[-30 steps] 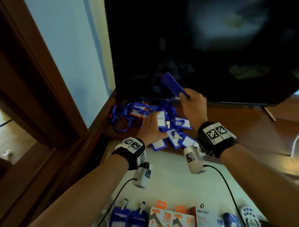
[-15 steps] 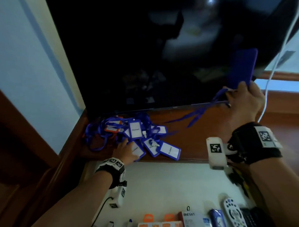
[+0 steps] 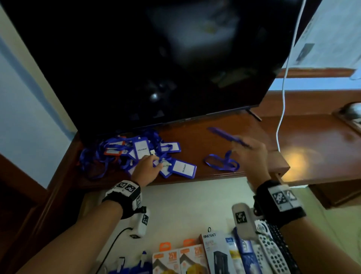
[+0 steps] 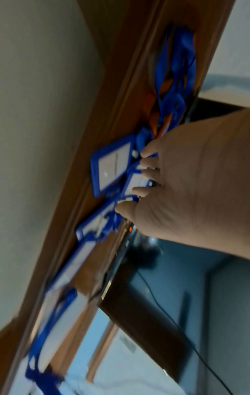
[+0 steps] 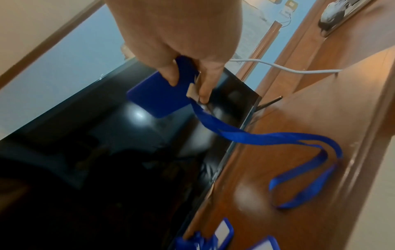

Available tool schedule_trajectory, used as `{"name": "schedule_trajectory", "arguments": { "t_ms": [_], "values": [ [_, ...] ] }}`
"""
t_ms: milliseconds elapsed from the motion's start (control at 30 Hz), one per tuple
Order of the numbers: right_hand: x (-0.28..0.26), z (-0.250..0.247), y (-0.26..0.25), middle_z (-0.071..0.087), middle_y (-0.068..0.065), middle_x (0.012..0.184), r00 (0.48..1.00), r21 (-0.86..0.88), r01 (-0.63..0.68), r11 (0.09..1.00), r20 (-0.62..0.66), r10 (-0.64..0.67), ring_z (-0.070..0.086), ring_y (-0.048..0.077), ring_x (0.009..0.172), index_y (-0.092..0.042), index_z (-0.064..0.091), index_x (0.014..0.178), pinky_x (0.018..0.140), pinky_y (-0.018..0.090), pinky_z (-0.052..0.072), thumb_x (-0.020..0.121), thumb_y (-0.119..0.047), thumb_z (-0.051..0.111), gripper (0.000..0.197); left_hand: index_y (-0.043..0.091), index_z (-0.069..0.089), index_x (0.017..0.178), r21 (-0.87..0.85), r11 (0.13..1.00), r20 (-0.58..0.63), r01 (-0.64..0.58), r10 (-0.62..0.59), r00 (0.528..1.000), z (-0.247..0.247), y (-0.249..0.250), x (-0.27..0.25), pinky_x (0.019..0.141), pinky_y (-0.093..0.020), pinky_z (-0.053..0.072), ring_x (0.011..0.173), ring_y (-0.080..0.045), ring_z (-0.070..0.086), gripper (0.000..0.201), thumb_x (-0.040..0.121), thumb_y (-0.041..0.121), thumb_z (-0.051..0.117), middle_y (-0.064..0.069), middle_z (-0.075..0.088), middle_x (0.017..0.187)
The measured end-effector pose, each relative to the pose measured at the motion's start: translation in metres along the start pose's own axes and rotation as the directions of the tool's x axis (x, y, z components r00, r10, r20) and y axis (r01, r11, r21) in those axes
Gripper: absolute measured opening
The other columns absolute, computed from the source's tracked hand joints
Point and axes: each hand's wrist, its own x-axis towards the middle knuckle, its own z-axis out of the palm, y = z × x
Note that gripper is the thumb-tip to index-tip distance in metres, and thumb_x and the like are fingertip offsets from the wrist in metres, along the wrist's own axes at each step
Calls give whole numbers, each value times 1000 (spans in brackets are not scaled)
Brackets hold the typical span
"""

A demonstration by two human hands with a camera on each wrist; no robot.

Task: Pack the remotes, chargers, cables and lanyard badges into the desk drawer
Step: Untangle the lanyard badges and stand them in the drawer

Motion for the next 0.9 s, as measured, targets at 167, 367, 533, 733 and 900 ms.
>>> {"name": "schedule_trajectory", "arguments": {
  "t_ms": [167,367,533,733,900],
  "values": [
    [-57,-8,13,71,-7,89,894,-37,251,967,392,-217,65,3,82,-15,75,88,75,13,49,69,13,70,34,17,65,94,-540,835,167,103,-14,986,1,80,-43,79,-30,48,80,-15,65,34,101,37,39,-6,72,101],
    [-77,-13,20,66,-10,96,731,47,352,935,610,-306,60,-2,94,-16,73,82,80,8,46,64,16,67,37,15,68,109,-432,875,420,219,-20,907,21,115,-96,79,-26,45,93,-11,61,41,93,49,51,4,68,100],
    [-95,-16,33,61,2,107,749,166,132,977,628,-208,64,13,75,-20,64,96,64,23,53,69,19,67,47,9,67,111,-582,760,404,289,-38,914,37,110,-134,67,-20,48,80,-11,62,29,92,30,60,-3,69,95],
    [-103,-15,45,60,-5,70,675,4,-8,1000,738,3,52,11,58,-21,64,83,60,27,48,76,3,73,26,16,64,96,-590,769,271,247,-100,957,34,97,-164,62,-17,51,70,-7,64,11,89,7,64,0,68,87],
    [-112,-16,37,52,3,58,665,41,-148,988,744,69,44,12,54,-9,61,67,55,23,38,80,-3,71,18,18,65,95,-503,823,173,263,-202,964,27,86,-175,63,-26,50,69,-15,63,11,90,8,62,-4,68,88]
  ]
}}
